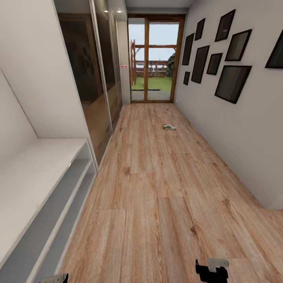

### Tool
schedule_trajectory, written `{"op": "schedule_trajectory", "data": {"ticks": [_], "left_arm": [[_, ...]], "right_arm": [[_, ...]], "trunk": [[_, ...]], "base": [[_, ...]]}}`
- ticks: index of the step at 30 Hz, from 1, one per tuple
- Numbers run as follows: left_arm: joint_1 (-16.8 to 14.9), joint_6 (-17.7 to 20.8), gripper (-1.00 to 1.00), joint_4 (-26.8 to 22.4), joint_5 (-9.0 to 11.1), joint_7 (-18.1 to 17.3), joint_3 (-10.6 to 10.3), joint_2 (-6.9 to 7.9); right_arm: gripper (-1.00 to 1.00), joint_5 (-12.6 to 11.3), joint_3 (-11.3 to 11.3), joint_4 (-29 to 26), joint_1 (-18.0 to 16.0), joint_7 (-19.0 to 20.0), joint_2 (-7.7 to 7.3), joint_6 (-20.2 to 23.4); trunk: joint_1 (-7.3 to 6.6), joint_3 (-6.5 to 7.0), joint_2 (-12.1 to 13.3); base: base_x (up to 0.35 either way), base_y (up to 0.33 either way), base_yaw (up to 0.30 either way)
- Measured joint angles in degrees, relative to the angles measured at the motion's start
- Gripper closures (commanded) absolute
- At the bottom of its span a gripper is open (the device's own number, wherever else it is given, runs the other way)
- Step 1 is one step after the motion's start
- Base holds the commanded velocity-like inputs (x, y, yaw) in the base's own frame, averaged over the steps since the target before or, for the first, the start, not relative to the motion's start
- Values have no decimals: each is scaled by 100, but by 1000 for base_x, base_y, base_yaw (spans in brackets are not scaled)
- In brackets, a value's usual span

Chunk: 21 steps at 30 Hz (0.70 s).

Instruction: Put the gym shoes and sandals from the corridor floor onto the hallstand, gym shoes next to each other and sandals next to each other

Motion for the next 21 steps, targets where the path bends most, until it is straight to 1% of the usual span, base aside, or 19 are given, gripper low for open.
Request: {"op": "schedule_trajectory", "data": {"ticks": [11, 21], "left_arm": [[0, 1, -100, 0, 0, 0, 2, 0], [0, 0, -100, 0, 0, 0, 0, 0]], "right_arm": [[-100, 0, 1, -3, -2, 3, -1, 0], [-100, 3, -1, 0, 1, 17, -30, 0]], "trunk": [[0, 0, 0], [0, 0, 0]], "base": [[338, 0, 0], [338, 0, 0]]}}
